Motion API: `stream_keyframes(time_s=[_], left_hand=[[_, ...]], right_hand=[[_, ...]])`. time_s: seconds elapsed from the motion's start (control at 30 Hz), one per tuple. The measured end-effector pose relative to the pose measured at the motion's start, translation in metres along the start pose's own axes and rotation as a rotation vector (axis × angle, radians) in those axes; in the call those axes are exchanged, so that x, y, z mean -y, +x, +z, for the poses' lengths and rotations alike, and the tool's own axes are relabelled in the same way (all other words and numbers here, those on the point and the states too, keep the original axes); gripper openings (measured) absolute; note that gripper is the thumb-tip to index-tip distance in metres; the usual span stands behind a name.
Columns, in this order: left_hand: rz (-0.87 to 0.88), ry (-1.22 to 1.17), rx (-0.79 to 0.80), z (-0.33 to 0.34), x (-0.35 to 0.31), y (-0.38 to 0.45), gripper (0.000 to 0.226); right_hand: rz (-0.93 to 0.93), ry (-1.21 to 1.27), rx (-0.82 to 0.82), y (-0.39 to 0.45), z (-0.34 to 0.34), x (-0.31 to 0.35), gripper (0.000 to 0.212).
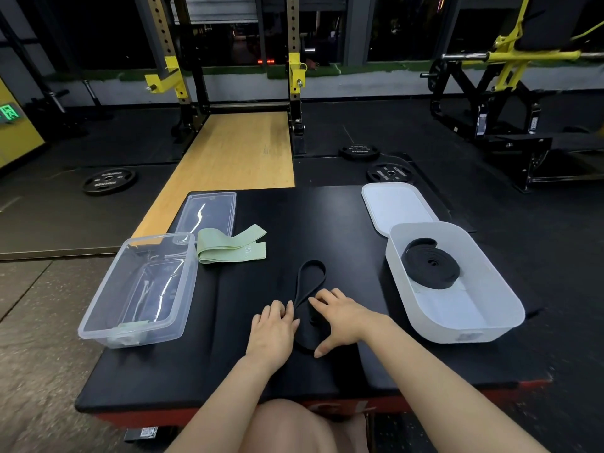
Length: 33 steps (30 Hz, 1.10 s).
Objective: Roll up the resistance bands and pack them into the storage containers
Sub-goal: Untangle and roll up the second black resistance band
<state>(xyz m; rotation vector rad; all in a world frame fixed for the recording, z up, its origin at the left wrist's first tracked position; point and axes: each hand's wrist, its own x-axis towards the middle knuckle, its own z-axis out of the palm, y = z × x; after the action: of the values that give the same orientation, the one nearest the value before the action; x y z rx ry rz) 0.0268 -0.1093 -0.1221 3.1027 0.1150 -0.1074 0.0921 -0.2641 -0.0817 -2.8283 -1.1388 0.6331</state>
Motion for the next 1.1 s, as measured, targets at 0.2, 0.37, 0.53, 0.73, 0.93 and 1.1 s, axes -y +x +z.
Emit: stream_keyframes(time_s=[0.2, 0.37, 0.53, 0.73, 0.93, 1.1], left_hand=[[-0.007, 0.033, -0.008, 0.002, -0.003, -0.001, 0.052], [-0.012, 0.033, -0.010, 0.003, -0.003, -0.002, 0.052], [-0.013, 0.016, 0.004, 0.001, -0.002, 0.000, 0.051], [-0.018, -0.005, 0.018, -0.001, -0.002, 0.005, 0.052], [0.041, 0.087, 0.037, -0.004, 0.004, 0.007, 0.054], [0.098, 0.188, 0.058, -0.008, 0.007, 0.008, 0.058]], right_hand=[[0.178, 0.038, -0.123, -0.011, 0.018, 0.007, 0.116], [0.335, 0.089, -0.282, -0.012, 0.036, 0.028, 0.114], [0.287, 0.149, -0.338, -0.007, 0.038, 0.026, 0.100], [0.162, 0.126, -0.230, -0.006, 0.024, 0.009, 0.105], [0.048, 0.098, -0.123, -0.002, 0.014, -0.004, 0.106], [-0.018, 0.064, -0.071, 0.001, 0.006, -0.012, 0.107]])
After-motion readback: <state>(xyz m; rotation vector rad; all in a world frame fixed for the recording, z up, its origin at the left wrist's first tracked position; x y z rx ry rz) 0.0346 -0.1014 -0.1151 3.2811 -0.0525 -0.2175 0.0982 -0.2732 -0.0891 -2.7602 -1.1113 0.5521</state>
